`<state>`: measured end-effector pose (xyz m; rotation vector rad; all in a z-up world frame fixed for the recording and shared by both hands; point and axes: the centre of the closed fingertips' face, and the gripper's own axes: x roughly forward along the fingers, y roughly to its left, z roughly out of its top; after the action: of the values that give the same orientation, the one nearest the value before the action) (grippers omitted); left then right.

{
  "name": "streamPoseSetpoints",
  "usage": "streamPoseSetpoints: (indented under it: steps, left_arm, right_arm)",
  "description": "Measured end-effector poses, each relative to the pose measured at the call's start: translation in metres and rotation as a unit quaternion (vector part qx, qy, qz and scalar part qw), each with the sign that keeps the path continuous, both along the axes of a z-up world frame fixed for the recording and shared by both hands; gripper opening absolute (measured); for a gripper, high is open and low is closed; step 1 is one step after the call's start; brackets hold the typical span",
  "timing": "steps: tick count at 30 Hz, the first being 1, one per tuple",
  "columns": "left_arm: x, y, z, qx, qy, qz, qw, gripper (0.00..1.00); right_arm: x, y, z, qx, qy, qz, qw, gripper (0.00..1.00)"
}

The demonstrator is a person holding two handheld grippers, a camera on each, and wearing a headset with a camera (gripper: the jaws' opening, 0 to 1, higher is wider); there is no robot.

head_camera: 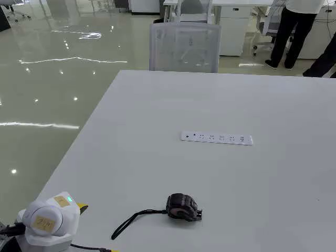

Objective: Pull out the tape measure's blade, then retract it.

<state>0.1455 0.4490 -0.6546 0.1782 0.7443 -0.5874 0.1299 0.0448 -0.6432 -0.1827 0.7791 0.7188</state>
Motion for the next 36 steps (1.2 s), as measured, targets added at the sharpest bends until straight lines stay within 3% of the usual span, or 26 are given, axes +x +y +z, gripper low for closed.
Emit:
streamPoseSetpoints:
  steps: [11,26,36]
  left_arm:
    - [-0.004,0.005,0.0,0.011,-0.001,-0.011,0.9999,0.97]
    - [-0.005,0.006,0.006,0.009,-0.013,-0.012,0.9998,0.97]
    - [-0.001,0.003,0.0,0.007,-0.013,-0.015,0.9998,0.96]
  right_arm:
    - [0.002,0.005,0.003,0.004,-0.004,0.002,1.0,0.98]
    - [-0.004,0.007,-0.008,0.014,0.011,-0.002,0.9998,0.95]
    - [-0.002,0.012,-0.007,0.016,0.009,0.011,0.9998,0.93]
